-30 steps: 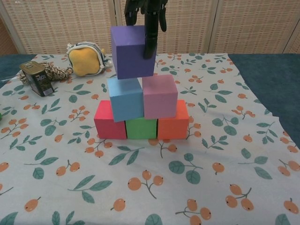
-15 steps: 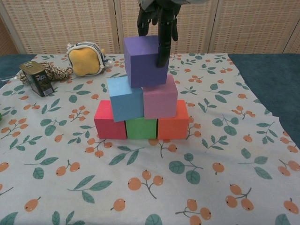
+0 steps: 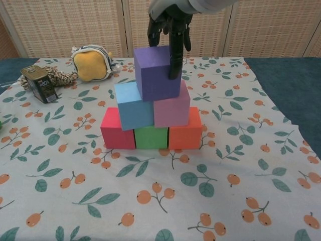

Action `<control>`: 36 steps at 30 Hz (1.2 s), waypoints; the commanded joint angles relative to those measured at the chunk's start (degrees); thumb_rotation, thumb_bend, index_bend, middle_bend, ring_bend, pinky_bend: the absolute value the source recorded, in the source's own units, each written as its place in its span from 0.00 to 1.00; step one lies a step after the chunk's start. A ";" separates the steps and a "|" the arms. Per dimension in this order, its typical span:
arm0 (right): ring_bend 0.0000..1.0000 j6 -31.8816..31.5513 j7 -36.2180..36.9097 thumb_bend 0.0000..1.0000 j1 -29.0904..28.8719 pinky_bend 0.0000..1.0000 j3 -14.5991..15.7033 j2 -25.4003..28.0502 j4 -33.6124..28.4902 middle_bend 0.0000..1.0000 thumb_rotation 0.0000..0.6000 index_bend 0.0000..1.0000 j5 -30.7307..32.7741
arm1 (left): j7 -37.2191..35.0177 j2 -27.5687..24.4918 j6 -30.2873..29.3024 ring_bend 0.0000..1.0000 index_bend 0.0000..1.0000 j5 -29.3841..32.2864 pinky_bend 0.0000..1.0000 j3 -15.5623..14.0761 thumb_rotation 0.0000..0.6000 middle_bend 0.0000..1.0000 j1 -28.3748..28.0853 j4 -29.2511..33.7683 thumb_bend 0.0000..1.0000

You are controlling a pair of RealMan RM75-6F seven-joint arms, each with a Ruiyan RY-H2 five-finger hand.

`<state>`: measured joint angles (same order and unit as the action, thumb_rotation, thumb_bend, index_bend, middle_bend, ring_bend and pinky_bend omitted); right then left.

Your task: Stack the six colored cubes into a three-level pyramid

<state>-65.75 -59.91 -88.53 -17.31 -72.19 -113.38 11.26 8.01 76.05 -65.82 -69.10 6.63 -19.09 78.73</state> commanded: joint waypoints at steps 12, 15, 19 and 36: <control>0.05 0.51 -0.65 0.29 -0.19 0.41 -0.52 0.60 -0.16 0.07 1.00 0.20 1.73 | 0.03 0.08 0.02 0.01 0.00 -0.04 0.13 -0.03 1.00 0.00 -0.03 -0.05 0.36; 0.05 0.68 -0.52 0.29 -0.11 0.41 -0.61 0.66 -0.13 0.06 1.00 0.13 1.63 | 0.09 0.09 -0.05 0.01 0.00 -0.04 0.13 -0.01 1.00 0.00 -0.02 -0.04 0.36; 0.05 1.29 0.06 0.29 0.19 0.41 -1.07 1.27 -0.43 0.05 1.00 0.09 1.35 | 0.07 0.05 -0.23 0.01 0.00 -0.11 0.13 -0.01 1.00 0.00 0.04 0.01 0.36; 0.05 3.17 1.16 0.24 0.12 0.41 -0.35 2.93 -1.51 0.03 1.00 0.04 -0.81 | -0.21 -0.06 -0.44 0.01 0.00 -0.35 0.13 -0.04 1.00 0.00 0.15 0.13 0.36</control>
<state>-62.55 -58.74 -88.37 -17.71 -69.20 -114.95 10.47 7.79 75.99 -66.26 -69.45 6.58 -18.94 78.87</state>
